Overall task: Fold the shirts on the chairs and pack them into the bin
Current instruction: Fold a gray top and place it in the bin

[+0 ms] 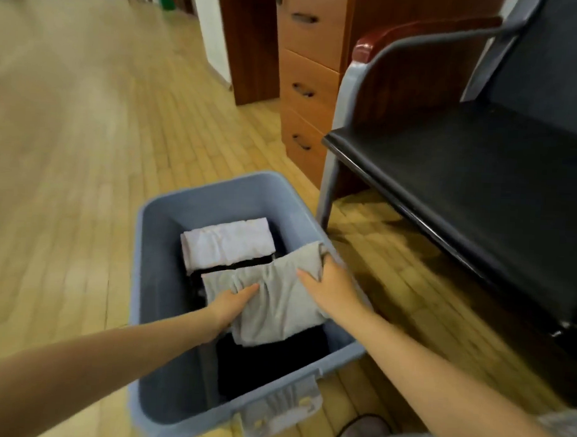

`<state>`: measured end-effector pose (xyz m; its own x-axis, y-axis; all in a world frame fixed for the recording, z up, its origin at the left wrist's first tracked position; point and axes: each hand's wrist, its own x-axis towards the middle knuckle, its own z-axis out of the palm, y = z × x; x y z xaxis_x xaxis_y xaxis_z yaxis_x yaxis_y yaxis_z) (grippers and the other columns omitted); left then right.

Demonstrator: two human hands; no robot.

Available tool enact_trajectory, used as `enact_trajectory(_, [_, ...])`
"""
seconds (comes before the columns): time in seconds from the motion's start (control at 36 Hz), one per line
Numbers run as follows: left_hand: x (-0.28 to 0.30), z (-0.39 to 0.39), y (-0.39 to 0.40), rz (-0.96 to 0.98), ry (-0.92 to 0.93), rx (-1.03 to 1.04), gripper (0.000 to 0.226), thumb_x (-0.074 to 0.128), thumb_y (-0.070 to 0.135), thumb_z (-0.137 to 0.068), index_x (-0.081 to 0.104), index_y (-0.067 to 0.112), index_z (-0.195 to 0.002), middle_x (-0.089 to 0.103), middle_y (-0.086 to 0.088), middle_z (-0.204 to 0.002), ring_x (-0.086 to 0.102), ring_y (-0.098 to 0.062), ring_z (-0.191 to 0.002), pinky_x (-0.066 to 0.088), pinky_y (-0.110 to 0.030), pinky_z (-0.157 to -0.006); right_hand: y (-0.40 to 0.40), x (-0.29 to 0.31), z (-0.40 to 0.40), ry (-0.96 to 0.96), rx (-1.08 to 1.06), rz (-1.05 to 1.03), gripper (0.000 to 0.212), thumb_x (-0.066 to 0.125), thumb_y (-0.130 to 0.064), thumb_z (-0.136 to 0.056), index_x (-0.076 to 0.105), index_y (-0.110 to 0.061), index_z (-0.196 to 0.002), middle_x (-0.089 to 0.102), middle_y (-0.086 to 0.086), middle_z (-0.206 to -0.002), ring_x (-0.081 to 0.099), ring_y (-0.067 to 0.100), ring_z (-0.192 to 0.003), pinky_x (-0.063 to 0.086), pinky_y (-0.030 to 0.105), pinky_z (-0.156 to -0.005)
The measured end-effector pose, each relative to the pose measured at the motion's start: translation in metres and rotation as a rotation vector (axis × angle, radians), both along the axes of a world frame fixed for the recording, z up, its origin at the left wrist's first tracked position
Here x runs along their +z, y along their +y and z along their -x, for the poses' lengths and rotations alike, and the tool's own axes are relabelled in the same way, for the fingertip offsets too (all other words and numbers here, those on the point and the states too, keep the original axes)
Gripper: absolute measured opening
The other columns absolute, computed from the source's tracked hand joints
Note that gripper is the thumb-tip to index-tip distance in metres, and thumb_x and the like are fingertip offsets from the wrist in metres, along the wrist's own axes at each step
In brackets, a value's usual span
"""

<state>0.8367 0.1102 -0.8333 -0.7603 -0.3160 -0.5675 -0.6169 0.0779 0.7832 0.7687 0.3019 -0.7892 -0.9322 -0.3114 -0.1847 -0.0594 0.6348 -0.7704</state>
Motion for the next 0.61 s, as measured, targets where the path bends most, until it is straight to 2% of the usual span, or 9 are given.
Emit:
enact_trajectory(0.06, [-0.014,-0.012,0.003,0.006,-0.051,-0.035,0.043,0.055,0.033,-0.097,0.051,0.014,-0.136,0.058,-0.005,-0.132,0.056,-0.023,-0.119,0.043,-0.035,-0.104,-0.009,-0.017,-0.003,-0.041,0.077,-0.121,0.055,0.054,-0.044,-0.095,0.046,-0.012,-0.139,0.061,0.009,-0.126,0.058,0.027,-0.114,0.048,0.033,-0.089])
enact_trajectory(0.17, [-0.051,-0.029,0.0,0.107,-0.198,-0.075,0.048,0.057,0.035,-0.096,0.053,0.007,-0.135,0.058,-0.009,-0.133,0.057,-0.026,-0.119,0.046,-0.031,-0.099,-0.017,-0.044,-0.002,-0.154,0.2,-0.366,0.048,0.049,-0.041,-0.097,0.048,-0.013,-0.137,0.06,0.012,-0.127,0.057,0.032,-0.113,0.047,0.036,-0.09])
enact_trajectory(0.31, [-0.075,-0.041,0.001,0.376,-0.386,-0.349,0.054,0.038,0.043,-0.102,0.052,0.0,-0.132,0.053,-0.016,-0.137,0.053,-0.028,-0.123,0.043,-0.028,-0.096,-0.01,-0.068,-0.001,-0.307,0.296,-0.679,0.042,0.044,-0.02,-0.1,0.047,-0.005,-0.139,0.054,0.017,-0.134,0.054,0.035,-0.119,0.046,0.041,-0.098])
enact_trajectory(0.36, [-0.081,-0.045,-0.002,0.418,-0.423,-0.412,0.049,0.034,0.038,-0.105,0.052,0.002,-0.132,0.052,-0.015,-0.138,0.051,-0.027,-0.124,0.04,-0.025,-0.094,-0.009,-0.068,-0.003,-0.337,0.356,-0.776,0.031,0.043,-0.013,-0.098,0.057,-0.003,-0.123,0.059,0.016,-0.118,0.057,0.034,-0.108,0.048,0.041,-0.098])
enact_trajectory(0.39, [-0.083,-0.047,-0.005,0.434,-0.439,-0.443,0.046,0.032,0.035,-0.105,0.05,0.003,-0.134,0.051,-0.014,-0.139,0.05,-0.027,-0.125,0.04,-0.025,-0.094,-0.008,-0.068,-0.003,-0.333,0.344,-0.784,0.021,0.044,-0.012,-0.097,0.062,-0.004,-0.104,0.059,0.014,-0.101,0.058,0.032,-0.094,0.05,0.04,-0.094])
enact_trajectory(0.44, [-0.086,-0.051,-0.013,0.465,-0.441,-0.487,0.044,0.03,0.032,-0.106,0.047,0.005,-0.138,0.051,-0.012,-0.137,0.051,-0.027,-0.123,0.039,-0.026,-0.096,-0.007,-0.067,-0.002,-0.287,0.296,-0.742,0.025,0.046,-0.012,-0.097,0.047,-0.012,-0.072,0.045,0.009,-0.075,0.046,0.024,-0.065,0.048,0.036,-0.076])
enact_trajectory(0.53, [-0.105,-0.051,-0.029,0.523,-0.399,-0.451,0.041,0.038,0.042,-0.102,0.058,0.011,-0.12,0.06,-0.01,-0.114,0.058,-0.023,-0.099,0.05,-0.035,-0.092,-0.003,-0.062,-0.002,-0.2,0.253,-0.576,0.031,0.049,-0.018,-0.097,0.037,-0.016,-0.069,0.039,0.004,-0.07,0.039,0.02,-0.061,0.038,0.032,-0.058])
enact_trajectory(0.56, [-0.104,-0.052,-0.03,0.561,-0.391,-0.446,0.038,0.038,0.044,-0.101,0.058,0.013,-0.111,0.061,-0.01,-0.107,0.058,-0.023,-0.092,0.052,-0.035,-0.086,-0.002,-0.058,-0.003,-0.173,0.249,-0.509,0.028,0.05,-0.023,-0.097,0.04,-0.017,-0.072,0.04,0.002,-0.071,0.043,0.021,-0.066,0.037,0.032,-0.057])
enact_trajectory(0.61, [-0.092,-0.051,-0.026,0.633,-0.371,-0.46,0.036,0.036,0.044,-0.102,0.054,0.013,-0.108,0.061,-0.009,-0.102,0.056,-0.021,-0.085,0.049,-0.03,-0.075,-0.002,-0.048,-0.003,-0.129,0.245,-0.418,0.021,0.051,-0.032,-0.098,0.048,-0.019,-0.082,0.049,0.001,-0.078,0.053,0.023,-0.08,0.042,0.033,-0.066])
